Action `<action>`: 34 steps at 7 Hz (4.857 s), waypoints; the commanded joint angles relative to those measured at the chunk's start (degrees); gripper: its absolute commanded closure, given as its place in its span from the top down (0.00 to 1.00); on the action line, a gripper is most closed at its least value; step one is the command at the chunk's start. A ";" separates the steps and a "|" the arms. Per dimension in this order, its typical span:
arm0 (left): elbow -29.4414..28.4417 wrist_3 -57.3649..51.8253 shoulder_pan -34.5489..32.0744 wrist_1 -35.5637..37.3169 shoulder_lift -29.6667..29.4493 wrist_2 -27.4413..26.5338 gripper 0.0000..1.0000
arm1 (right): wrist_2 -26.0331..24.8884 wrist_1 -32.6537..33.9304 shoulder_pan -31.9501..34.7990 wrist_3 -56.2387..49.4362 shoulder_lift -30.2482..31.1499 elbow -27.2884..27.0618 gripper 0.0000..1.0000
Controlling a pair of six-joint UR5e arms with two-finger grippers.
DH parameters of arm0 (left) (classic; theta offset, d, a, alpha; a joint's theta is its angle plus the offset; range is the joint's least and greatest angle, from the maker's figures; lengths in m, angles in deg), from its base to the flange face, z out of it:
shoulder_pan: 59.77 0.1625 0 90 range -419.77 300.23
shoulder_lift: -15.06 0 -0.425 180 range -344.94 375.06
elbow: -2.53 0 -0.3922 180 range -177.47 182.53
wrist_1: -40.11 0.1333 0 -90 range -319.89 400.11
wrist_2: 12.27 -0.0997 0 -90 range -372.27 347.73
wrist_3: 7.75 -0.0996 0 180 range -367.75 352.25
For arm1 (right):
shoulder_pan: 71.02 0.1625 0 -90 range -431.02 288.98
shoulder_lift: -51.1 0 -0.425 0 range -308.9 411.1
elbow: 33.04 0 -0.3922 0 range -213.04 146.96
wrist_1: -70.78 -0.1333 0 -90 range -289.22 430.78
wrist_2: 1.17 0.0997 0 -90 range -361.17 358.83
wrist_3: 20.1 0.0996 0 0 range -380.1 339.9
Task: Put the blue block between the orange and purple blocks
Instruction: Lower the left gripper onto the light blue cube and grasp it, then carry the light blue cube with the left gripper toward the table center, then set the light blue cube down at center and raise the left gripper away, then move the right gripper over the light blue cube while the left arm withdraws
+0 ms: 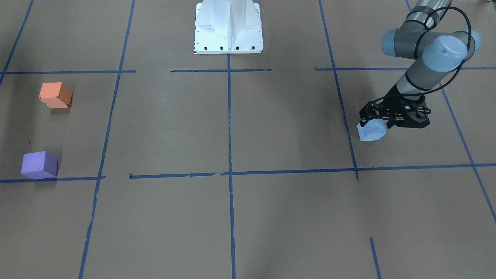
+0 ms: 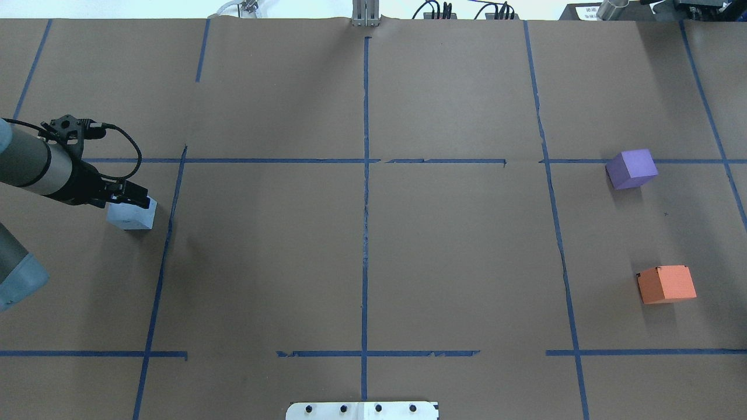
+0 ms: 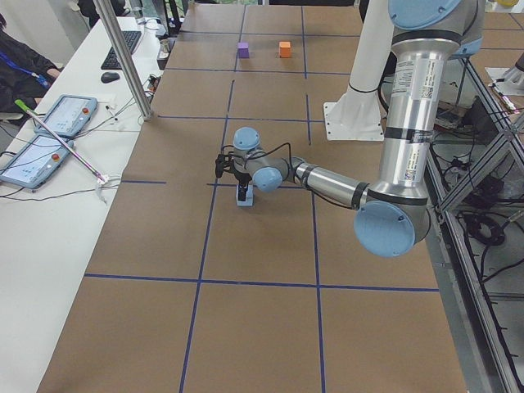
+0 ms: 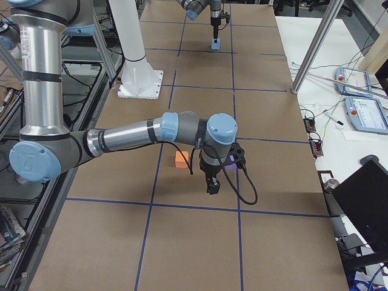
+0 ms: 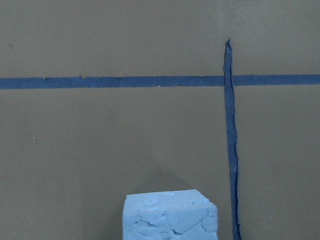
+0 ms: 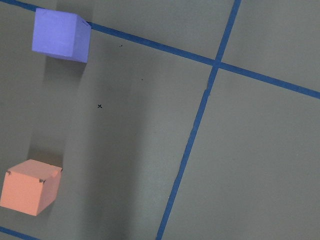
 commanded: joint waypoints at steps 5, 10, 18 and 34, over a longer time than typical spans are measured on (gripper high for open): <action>2.20 -0.10 3.45 8.26 -2.78 -4.30 0.19 | 0.00 0.00 -0.01 0.00 0.09 0.03 1.00; -1.49 14.70 15.71 35.82 -37.00 -12.07 0.23 | 0.00 0.00 -0.01 0.00 0.00 0.29 1.00; -12.58 16.01 20.34 30.40 -45.08 -17.74 1.00 | 0.61 0.00 -0.01 0.00 0.00 0.21 1.00; -0.50 -61.47 -40.94 31.69 9.68 18.03 1.00 | -24.59 -16.35 -60.55 93.92 -44.22 6.55 1.00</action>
